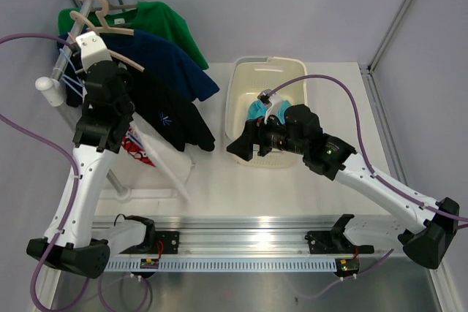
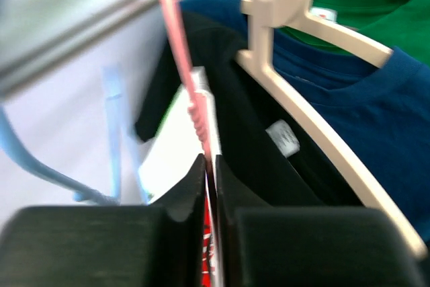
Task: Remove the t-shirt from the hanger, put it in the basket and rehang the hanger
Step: Pick up the hanger from the clothesline.
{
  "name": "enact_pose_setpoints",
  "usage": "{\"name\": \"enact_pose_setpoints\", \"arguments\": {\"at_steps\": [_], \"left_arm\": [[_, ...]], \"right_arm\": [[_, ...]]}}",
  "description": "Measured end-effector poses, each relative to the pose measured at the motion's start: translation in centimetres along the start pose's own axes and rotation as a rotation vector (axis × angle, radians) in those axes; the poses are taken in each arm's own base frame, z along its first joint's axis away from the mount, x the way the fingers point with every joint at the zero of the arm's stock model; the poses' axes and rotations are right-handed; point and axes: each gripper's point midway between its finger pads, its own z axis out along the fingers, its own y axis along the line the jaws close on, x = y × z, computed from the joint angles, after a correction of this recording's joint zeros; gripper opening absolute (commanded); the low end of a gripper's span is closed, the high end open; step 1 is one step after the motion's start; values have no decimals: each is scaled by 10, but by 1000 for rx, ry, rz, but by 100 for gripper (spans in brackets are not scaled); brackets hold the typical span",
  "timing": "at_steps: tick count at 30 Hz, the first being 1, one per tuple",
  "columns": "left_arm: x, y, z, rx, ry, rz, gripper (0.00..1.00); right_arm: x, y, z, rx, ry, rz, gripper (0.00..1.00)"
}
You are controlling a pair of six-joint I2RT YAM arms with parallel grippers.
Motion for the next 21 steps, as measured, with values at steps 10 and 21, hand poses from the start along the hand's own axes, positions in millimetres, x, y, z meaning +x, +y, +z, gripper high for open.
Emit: {"name": "enact_pose_setpoints", "arguments": {"at_steps": [10,21], "left_arm": [[-9,13,-11,-5,-7,-4,0],[-35,25,-28,16,-21,-33,0]], "right_arm": [[0,0,0,-3,1,-2,89],[0,0,0,-2,2,-16,90]]}}
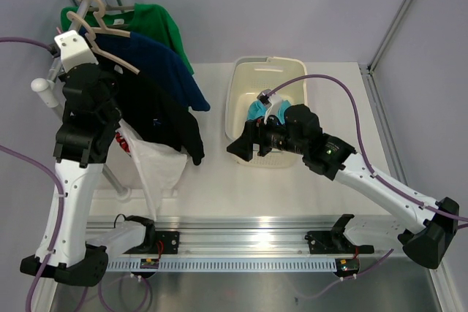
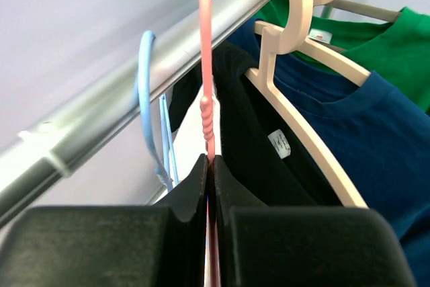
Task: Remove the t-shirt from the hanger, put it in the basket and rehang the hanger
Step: Pick up the hanger from the clothesline.
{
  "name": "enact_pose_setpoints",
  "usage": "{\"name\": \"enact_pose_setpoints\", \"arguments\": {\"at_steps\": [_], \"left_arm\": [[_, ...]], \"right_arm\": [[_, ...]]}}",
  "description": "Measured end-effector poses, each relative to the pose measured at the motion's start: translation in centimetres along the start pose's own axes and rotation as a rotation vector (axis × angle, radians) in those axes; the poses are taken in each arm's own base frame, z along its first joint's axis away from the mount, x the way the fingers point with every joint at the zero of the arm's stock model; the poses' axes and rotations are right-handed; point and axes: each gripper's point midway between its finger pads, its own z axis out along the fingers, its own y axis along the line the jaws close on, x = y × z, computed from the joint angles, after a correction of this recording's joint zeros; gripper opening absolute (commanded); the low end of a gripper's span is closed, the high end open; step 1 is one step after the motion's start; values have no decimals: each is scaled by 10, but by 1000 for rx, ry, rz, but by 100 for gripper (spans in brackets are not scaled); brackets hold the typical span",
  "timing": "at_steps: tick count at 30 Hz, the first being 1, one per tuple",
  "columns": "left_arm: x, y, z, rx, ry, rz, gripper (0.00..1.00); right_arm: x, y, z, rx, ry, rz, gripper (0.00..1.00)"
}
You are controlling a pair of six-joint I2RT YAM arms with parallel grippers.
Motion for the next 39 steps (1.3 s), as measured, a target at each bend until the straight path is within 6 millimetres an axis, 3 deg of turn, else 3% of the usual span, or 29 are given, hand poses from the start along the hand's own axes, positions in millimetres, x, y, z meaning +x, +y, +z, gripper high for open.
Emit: {"name": "enact_pose_setpoints", "arguments": {"at_steps": [11,25,29,32,34,37,39], "left_arm": [[-15,-2,-16,86,5,-43,0],[-19,0,-59,248,32,-192,0],[-18,-3,-64,277,50,-234,0],[-16,-7,-66,294,65,-262,0],[-16,-9,-67,302,69,-278,0],[-17,-9,-69,308,70,-302,0],[-18,-10,-71,313,70,-314,0]], "right_arm": [[0,0,0,0,0,-2,90],[-2,1,2,-6,2,-3,90],[-5,6,-3,3,19,-40,86],[-28,36,-5,-10,2,-141,85],[-46,70,-6,-55,-31,-219,84],[-85,139,-2,-143,-113,-369,84],[-99,170,8,-161,-165,-451,83]]}}
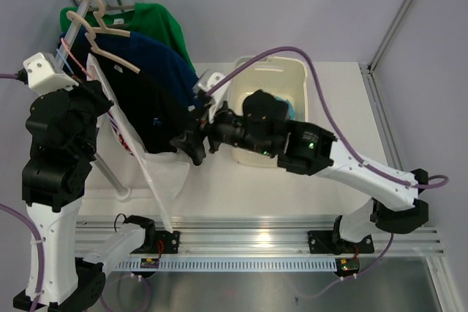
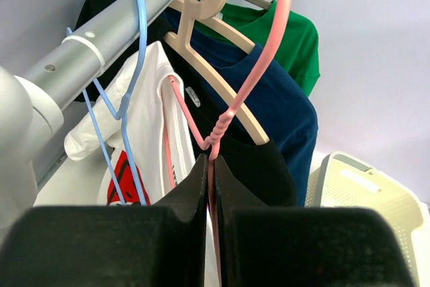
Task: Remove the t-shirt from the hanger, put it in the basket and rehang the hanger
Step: Pick up the hanger from the clothesline.
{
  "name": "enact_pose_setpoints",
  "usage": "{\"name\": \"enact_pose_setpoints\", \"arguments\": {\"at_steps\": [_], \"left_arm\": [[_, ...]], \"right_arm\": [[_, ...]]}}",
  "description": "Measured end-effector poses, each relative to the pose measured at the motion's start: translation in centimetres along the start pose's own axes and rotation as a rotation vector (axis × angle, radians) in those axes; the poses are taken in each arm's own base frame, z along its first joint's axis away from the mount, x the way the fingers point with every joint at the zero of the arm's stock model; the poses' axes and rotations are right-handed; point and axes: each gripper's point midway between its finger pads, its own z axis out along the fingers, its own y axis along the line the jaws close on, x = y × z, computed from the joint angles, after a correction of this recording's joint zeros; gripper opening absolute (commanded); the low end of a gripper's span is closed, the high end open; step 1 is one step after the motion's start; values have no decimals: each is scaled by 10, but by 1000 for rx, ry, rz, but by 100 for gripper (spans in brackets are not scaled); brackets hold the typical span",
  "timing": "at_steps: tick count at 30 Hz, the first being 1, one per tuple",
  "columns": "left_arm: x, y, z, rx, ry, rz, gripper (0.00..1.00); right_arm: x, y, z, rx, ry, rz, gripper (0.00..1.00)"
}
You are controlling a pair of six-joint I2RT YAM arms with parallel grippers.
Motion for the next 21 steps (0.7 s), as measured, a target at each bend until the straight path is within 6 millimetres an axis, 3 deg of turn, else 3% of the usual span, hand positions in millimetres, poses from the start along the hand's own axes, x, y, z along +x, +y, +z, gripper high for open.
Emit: {"name": "enact_pose_setpoints", "arguments": {"at_steps": [2,6,9,12,15,21], "left_arm": [[1,-1,0,6,3,-11,0],[5,-2,-1,13,13,-25,0],[10,-4,0,21,25,-36,0],[12,-5,0,28,33,-40,0],[13,-5,0,27,34,-40,0],[15,-3,0,26,37,-38,0]], "right_arm": [[-1,15,20,23,-14,-84,83],[41,34,62,63,55,-209,79],[74,27,90,110,118,-263,77],[89,22,108,136,147,-288,76],[85,22,111,143,126,-294,76],[54,24,103,182,34,-272,83]]}}
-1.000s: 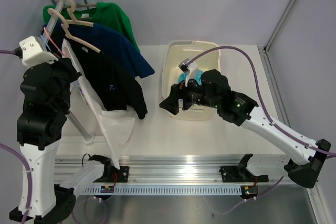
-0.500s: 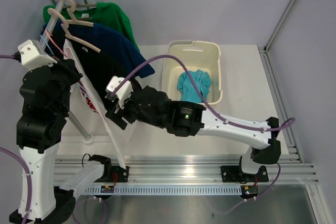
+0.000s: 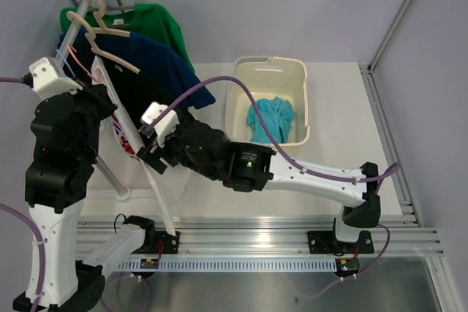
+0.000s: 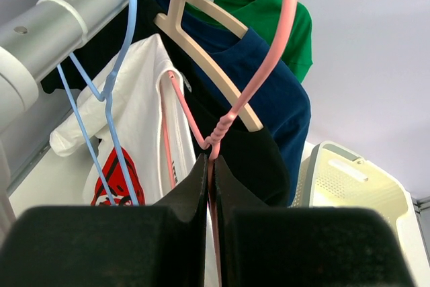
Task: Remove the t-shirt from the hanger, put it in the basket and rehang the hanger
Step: Pick up the hanger from the clothesline.
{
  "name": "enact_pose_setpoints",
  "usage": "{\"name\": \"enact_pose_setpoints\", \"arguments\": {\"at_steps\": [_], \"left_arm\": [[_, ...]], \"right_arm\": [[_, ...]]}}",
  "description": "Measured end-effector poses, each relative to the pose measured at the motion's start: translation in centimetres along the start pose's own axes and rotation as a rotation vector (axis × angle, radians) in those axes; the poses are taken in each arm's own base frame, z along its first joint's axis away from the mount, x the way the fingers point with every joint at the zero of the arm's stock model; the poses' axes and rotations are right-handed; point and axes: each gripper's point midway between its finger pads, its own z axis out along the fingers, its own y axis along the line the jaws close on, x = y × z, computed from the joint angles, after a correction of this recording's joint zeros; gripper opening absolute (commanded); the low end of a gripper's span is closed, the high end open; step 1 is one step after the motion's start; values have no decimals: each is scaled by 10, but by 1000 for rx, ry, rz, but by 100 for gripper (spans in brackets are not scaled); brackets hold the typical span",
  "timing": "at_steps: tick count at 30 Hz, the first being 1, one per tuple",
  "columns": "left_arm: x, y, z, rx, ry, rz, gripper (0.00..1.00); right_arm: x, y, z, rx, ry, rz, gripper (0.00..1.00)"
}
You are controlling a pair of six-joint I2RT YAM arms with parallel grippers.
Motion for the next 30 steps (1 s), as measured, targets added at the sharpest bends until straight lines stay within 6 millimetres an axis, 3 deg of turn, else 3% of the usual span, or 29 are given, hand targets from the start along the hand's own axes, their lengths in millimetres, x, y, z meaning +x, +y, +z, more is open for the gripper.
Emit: {"name": "enact_pose_setpoints", "arguments": {"at_steps": [4,9,14,18,25,28,30], "left_arm": [[4,1,1,-4,6,3,0],[6,2,2,-6,12,1,0],[6,1,1,-4,11,-9,0],[5,1,-1,2,8,-20,0],[4,3,-7,8,1,-35,0],[3,4,-11,12,-5,-43,0],[3,4,-13,16,-8,-49,0]], "right_arm": [[-30,-10,-28,-3,-71,50,84],[-82,-20,-56,-28,-186,121,84],[-100,-11,-49,-63,-221,144,82],[-80,7,-20,-75,-172,127,79],[-25,26,26,-50,-40,72,74],[-14,27,37,-24,-14,56,61],[-10,24,41,-2,-5,42,44]]}}
